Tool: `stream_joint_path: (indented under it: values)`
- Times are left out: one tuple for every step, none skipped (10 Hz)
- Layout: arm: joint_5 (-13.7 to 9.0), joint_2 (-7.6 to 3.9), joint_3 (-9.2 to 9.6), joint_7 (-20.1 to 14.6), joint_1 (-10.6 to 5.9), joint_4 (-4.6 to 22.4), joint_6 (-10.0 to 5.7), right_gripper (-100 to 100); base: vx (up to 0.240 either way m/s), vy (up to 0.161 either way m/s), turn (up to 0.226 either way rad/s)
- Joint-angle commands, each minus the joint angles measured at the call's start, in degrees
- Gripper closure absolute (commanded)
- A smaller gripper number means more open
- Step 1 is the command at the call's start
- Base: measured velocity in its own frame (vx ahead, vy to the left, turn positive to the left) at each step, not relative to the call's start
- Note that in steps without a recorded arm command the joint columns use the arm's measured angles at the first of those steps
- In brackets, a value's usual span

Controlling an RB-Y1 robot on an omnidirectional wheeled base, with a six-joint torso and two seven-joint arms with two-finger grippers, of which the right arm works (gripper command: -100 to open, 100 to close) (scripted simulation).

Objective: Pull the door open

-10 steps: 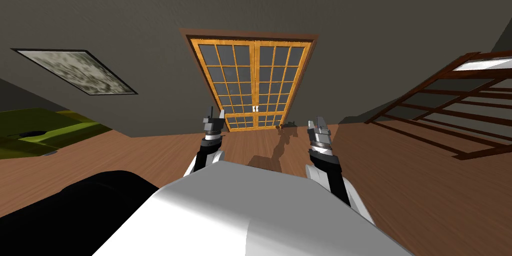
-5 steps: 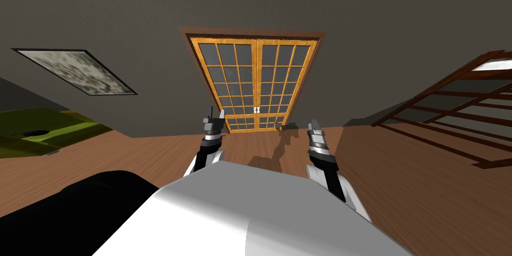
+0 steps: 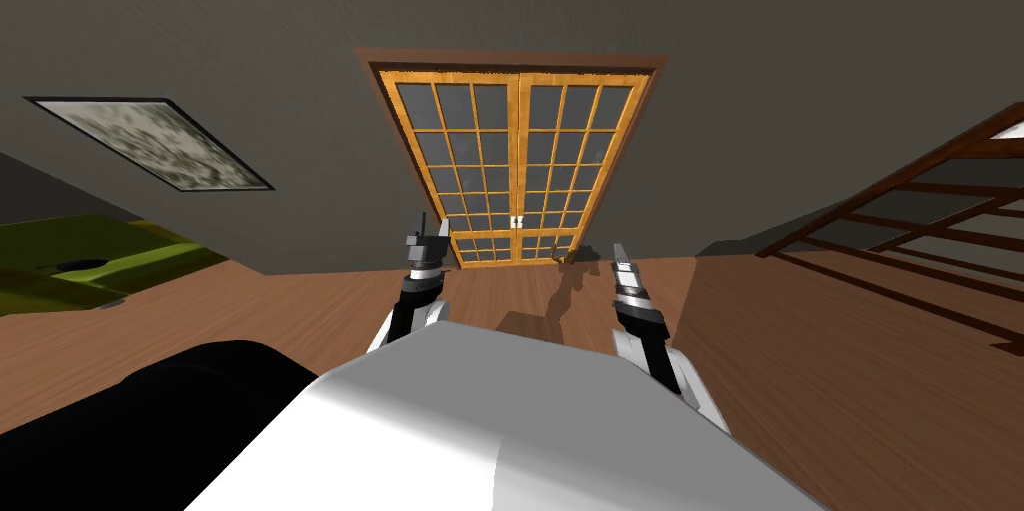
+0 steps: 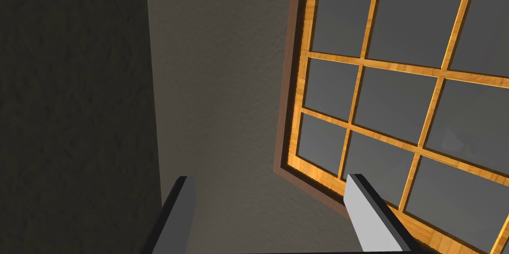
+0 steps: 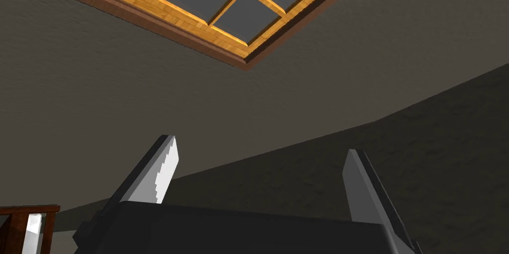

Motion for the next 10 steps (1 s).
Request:
stream_joint_path:
  values:
    - [1.06, -0.36, -0.98, 1.82, -0.95, 2.47, -0.75, -100, 0.105, 0.055, 0.030]
    - [1.77, -0.45, -1.47, 2.94, -1.45, 3.94, -1.22, -100, 0.100, 0.061, 0.032]
    - [2.47, -0.55, -1.97, 4.05, -1.95, 5.41, -1.68, -100, 0.095, 0.060, 0.026]
    - [3.19, -0.64, -2.47, 5.18, -2.47, 6.91, -2.16, -100, 0.101, 0.047, 0.029]
    - [3.94, -0.68, -3.00, 6.36, -3.01, 8.48, -2.65, -100, 0.108, 0.044, 0.036]
    - [4.69, -0.73, -3.52, 7.54, -3.55, 10.04, -3.15, -100, 0.101, 0.040, 0.031]
    - [5.43, -0.78, -4.05, 8.72, -4.09, 11.61, -3.64, -100, 0.099, 0.053, 0.033]
    - [6.18, -0.83, -4.57, 9.90, -4.63, 13.18, -4.14, -100, 0.101, 0.072, 0.028]
    - [6.93, -0.86, -5.10, 11.09, -5.17, 14.75, -4.63, -100, 0.109, 0.066, 0.028]
    - [7.70, -0.85, -5.63, 12.30, -5.73, 16.37, -5.14, -100, 0.107, 0.053, 0.030]
